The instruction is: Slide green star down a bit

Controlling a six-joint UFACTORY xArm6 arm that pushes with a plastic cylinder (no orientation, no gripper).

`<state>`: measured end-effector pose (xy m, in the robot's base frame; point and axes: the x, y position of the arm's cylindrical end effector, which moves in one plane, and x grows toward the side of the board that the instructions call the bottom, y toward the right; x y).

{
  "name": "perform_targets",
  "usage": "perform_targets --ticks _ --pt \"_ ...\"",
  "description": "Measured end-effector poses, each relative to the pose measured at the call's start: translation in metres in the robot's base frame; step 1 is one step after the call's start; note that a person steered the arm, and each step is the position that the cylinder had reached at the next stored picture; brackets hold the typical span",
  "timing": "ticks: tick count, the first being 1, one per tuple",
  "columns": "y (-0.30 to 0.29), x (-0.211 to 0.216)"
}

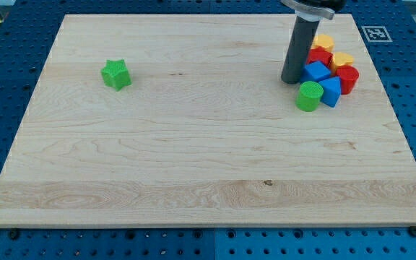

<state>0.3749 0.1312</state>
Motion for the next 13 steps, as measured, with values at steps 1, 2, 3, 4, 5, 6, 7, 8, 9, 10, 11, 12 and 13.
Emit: perform_targets --ticks 1,2,3,4,5,6,7,8,9,10,11,12,13 --pt "-0.024 -0.003" --pt "-0.069 -0.001" --pt "-0.076 -0.001" --pt "-0.076 -0.001" --pt "-0.084 -0.006" --pt "-0.107 -0.021" --pt "-0.141 -0.033" --pt "-0.186 -0.034" --pt "-0.228 -0.038" --pt "-0.254 -0.056" --pt "-0.278 -0.047" --pt "-0.295 -0.029" --pt "-0.306 -0.03"
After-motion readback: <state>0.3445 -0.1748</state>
